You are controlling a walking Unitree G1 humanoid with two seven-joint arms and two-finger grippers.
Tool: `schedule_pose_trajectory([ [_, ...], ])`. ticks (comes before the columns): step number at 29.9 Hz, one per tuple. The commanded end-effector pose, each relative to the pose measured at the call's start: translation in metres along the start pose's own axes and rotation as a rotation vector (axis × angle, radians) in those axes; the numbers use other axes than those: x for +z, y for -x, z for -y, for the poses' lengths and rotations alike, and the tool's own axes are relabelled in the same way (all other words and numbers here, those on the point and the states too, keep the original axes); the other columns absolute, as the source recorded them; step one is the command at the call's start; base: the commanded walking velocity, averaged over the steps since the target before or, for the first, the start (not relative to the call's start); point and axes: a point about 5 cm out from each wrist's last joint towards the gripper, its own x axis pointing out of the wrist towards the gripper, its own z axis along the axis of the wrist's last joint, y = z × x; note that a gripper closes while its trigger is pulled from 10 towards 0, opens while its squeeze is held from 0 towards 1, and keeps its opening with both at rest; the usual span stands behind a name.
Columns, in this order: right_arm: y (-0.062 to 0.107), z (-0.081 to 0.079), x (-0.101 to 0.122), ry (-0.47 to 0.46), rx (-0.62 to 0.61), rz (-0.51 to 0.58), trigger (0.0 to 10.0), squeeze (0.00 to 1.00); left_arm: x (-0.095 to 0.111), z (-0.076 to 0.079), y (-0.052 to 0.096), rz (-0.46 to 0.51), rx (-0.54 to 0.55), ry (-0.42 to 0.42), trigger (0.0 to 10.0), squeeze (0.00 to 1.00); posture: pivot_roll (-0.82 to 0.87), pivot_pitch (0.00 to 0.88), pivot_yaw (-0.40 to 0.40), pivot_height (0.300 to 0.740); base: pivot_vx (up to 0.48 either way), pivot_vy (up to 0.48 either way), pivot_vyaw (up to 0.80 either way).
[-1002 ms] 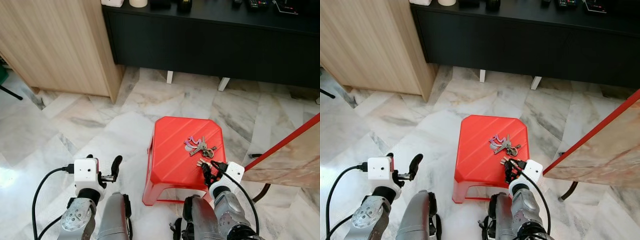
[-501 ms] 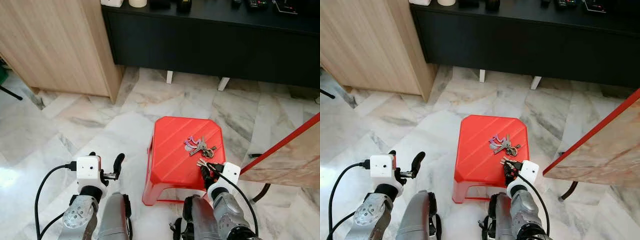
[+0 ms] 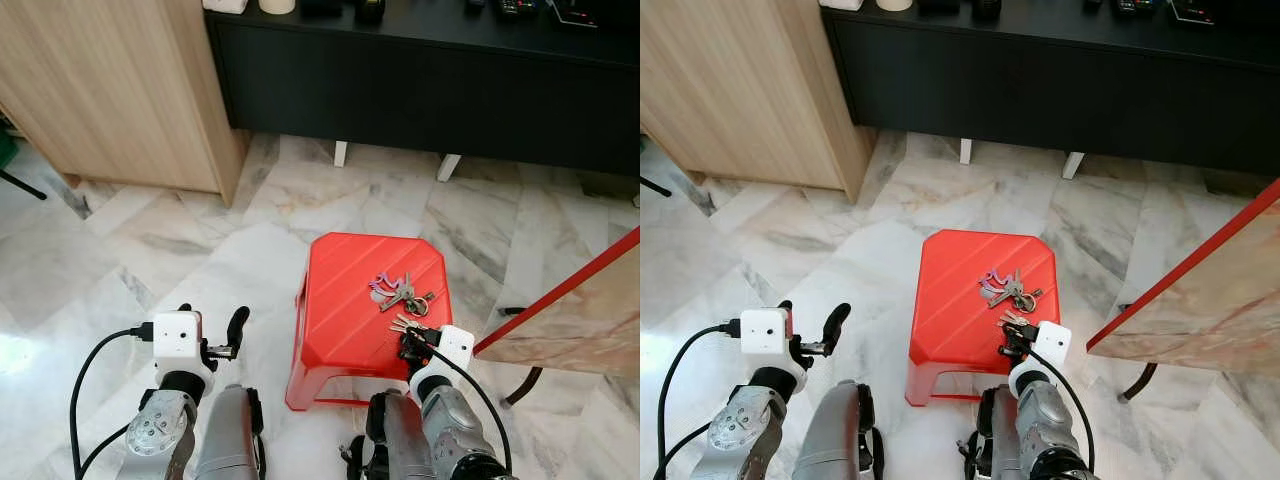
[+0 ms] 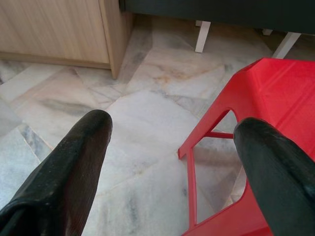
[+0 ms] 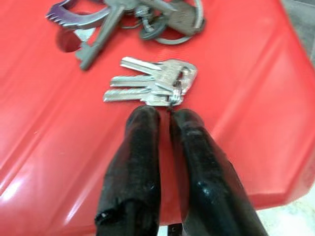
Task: Hang keys on a hook
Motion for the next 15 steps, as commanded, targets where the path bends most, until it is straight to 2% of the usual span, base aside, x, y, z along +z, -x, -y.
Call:
schedule_pose_trajectory([
  [1,0.004,0.0018,-0.0118,0.005,-0.003,-0.044,0.0,0.0,-0.0085,0.0,0.0033,-0.045,0.007,0.0,10.0,0.0,0.13,0.276,-0.058,0.622,0.0,0.0,0.0],
  [13,0.0037,0.0001,-0.0086,0.019,0.003,-0.012,0.0,0.0,-0.0099,-0.0004,0.0038,-0.049,0.01,-0.007,10.0,0.0,0.13,0.273,-0.059,0.622,0.0,0.0,0.0],
  [14,0.0037,0.0003,-0.0083,0.02,0.001,-0.01,2.8,0.0,-0.01,-0.0005,0.0037,-0.05,0.011,-0.008,10.0,0.0,0.13,0.271,-0.059,0.622,0.0,0.0,0.0],
  [15,0.0037,0.0004,-0.0082,0.021,0.0,-0.01,10.0,0.0,-0.0101,-0.0006,0.0037,-0.05,0.011,-0.008,10.0,0.0,0.13,0.271,-0.059,0.622,0.0,0.0,0.0],
])
